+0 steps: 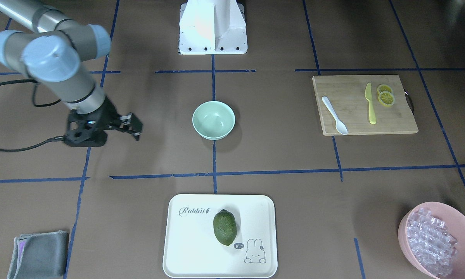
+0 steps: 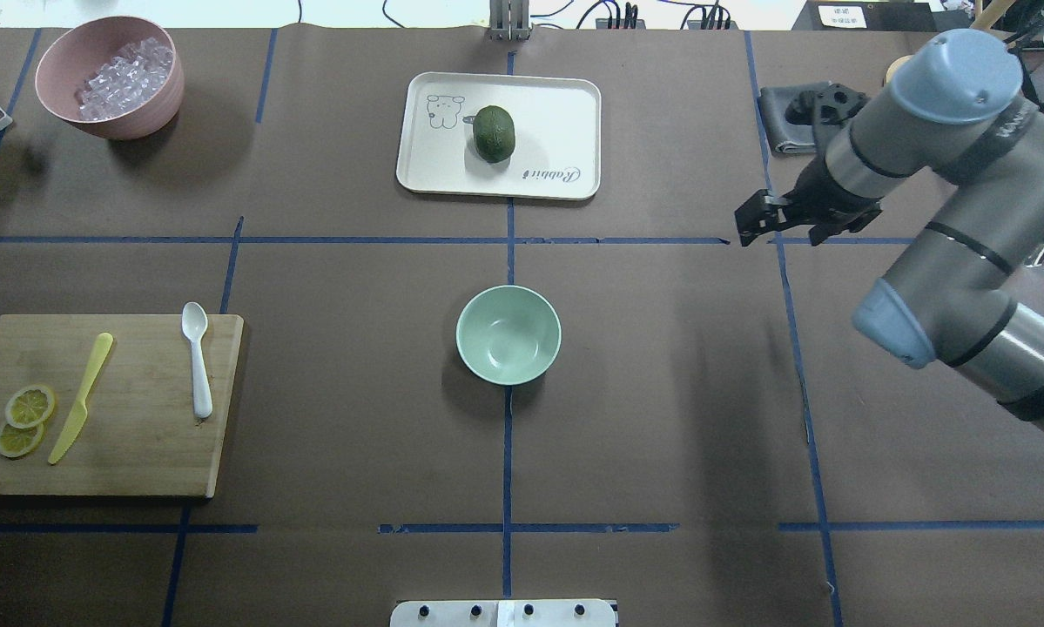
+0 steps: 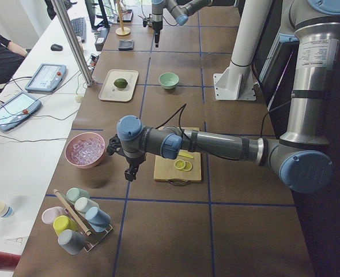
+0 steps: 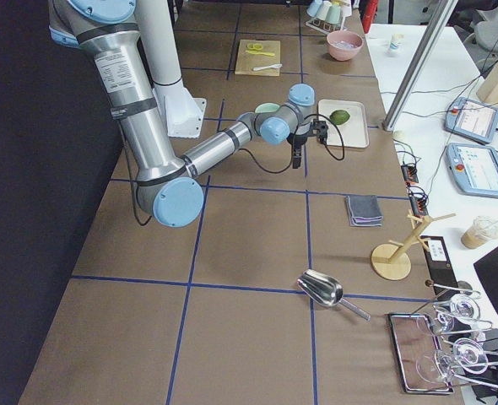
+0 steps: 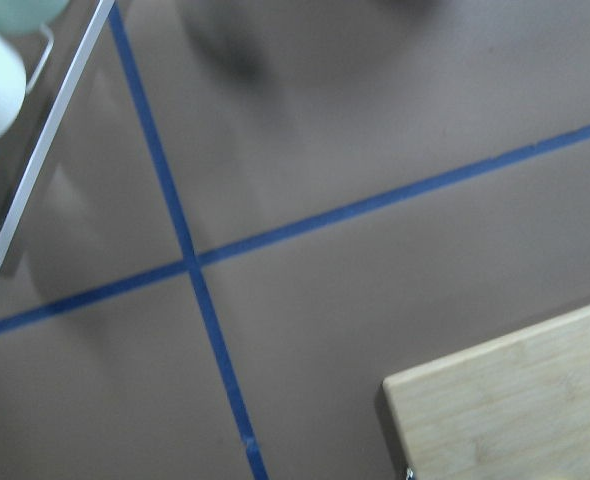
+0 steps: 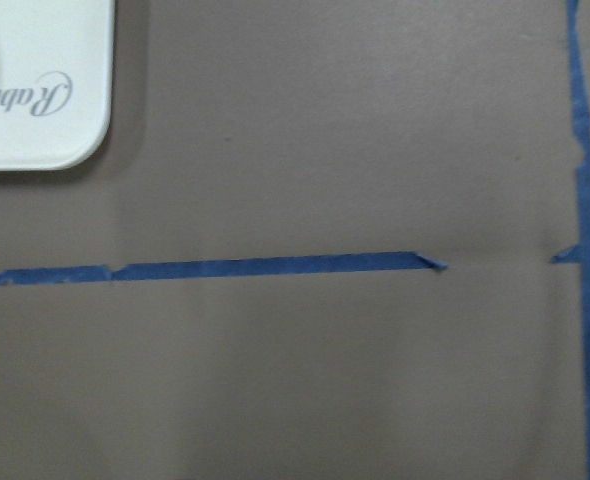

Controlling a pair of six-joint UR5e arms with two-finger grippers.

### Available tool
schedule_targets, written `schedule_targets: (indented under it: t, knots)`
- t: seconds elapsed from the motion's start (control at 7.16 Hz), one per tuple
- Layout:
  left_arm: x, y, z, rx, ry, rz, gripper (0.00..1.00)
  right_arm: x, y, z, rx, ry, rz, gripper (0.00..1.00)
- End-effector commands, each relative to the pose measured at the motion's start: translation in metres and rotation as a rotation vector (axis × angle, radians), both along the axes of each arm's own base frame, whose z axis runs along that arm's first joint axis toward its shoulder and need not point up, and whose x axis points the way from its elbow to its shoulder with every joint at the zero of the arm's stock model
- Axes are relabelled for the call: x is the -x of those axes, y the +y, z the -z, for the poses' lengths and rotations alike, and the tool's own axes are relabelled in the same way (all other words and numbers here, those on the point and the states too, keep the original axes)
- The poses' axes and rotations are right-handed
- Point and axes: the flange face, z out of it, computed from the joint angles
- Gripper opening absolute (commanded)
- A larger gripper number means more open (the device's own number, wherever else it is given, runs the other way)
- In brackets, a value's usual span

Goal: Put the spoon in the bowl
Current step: 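Release the bowl and withdraw the right gripper back to rest, then move the left gripper over the white spoon on the cutting board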

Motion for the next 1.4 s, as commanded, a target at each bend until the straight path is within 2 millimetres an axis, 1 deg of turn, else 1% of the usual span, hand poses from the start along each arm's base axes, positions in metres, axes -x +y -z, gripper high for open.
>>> schedule_targets:
  t: [0.0,0.14,0.28,0.42,0.56,0.7,0.84,0.98,1.12,1.26]
  knots:
    - [-0.003,-0.002,0.012,-0.022,0.001,-0.004,1.00,-0.143,0.000,-0.097,-0.092,0.032,0.092,1.00]
    - [-0.010,-0.002,0.015,-0.025,0.002,-0.018,1.00,-0.194,0.014,-0.135,-0.120,0.061,0.115,1.00]
    - [-0.021,-0.001,0.020,-0.020,0.004,-0.028,1.00,-0.254,0.029,-0.164,-0.151,0.097,0.141,1.00]
    - [-0.040,0.001,0.031,0.059,0.017,0.029,1.00,-0.298,0.051,-0.181,-0.158,0.120,0.175,1.00]
    - [-0.069,0.010,0.060,0.157,0.034,0.106,1.00,-0.326,0.063,-0.190,-0.131,0.130,0.202,1.00]
    - [-0.079,0.022,0.082,0.212,0.054,0.160,1.00,-0.330,0.079,-0.189,-0.111,0.145,0.192,1.00]
    - [-0.095,0.041,0.088,0.263,0.045,0.183,1.00,-0.330,0.080,-0.186,-0.102,0.142,0.178,1.00]
    - [-0.119,0.049,0.100,0.292,0.018,0.222,1.00,-0.330,0.083,-0.189,-0.097,0.146,0.178,1.00]
    - [-0.149,0.061,0.116,0.330,0.007,0.247,1.00,-0.330,0.088,-0.189,-0.095,0.138,0.176,1.00]
    - [-0.179,0.071,0.121,0.344,-0.012,0.263,1.00,-0.330,0.088,-0.188,-0.096,0.135,0.176,1.00]
